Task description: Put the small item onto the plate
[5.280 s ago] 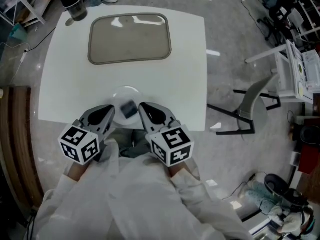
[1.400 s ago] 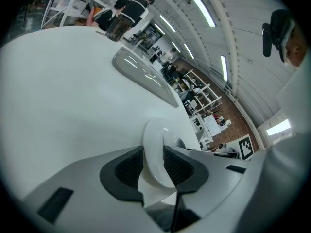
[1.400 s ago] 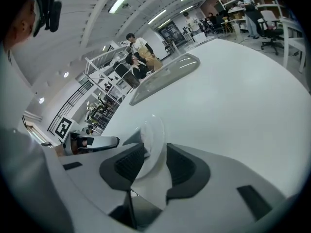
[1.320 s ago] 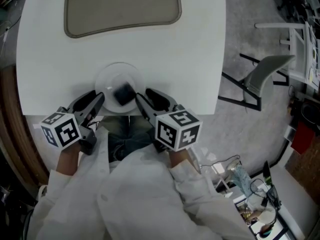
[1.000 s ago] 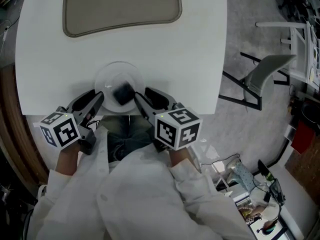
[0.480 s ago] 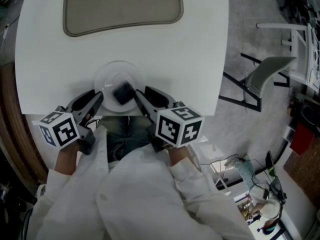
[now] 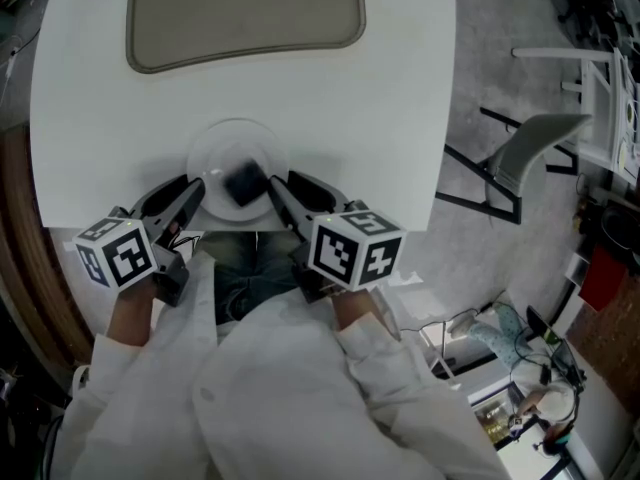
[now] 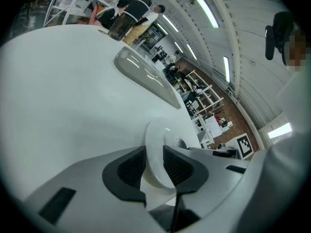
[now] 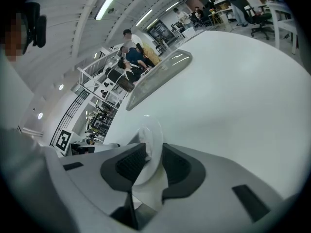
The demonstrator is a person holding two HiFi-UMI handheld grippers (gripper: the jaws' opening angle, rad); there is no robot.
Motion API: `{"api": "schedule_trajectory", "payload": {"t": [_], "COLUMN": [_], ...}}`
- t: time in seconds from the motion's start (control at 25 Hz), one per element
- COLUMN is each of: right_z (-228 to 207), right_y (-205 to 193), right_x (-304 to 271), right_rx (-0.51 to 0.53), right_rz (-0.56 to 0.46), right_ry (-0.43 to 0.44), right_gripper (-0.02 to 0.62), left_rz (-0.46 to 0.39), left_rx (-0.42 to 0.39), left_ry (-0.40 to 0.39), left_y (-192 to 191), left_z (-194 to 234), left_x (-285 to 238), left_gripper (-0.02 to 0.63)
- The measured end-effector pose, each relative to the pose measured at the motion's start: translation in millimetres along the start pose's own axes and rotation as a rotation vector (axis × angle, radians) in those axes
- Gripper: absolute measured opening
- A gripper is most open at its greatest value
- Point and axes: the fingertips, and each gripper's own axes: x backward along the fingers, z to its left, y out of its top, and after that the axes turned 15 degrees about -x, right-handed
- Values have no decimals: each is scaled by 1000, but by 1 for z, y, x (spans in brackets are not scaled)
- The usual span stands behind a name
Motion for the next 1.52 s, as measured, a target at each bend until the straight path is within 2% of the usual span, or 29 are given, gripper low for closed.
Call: {"api": "schedule_trajectory", "payload": {"t": [0.28, 0.6, 1.04, 1.08, 1.24, 1.52], "right_z": [-1, -1, -2, -3, -4, -2], "right_y": [-1, -1, 1, 1, 3, 4], "right_x": [-1, 1, 4, 5, 6, 9], "right_rx": [3, 29, 43, 50, 72, 44], "right_rz": [1, 1, -20, -26, -29, -16], "right_ry": [-7, -36, -51, -58, -71, -67], "right_gripper": [115, 115, 94, 44, 44, 43], "left_rz": [19, 35, 29, 30, 32, 45], "left_rx": [-82, -112, -111, -112, -114, -109], "left_ry": [33, 42, 35, 36, 32, 23], "left_y": [-1, 0, 1, 0, 0, 3], "left_z": [1, 0, -1, -1, -1, -4], "left_x": [-2, -2, 0, 0, 1, 1], "left_gripper": [112, 112, 112, 110, 110, 110]}}
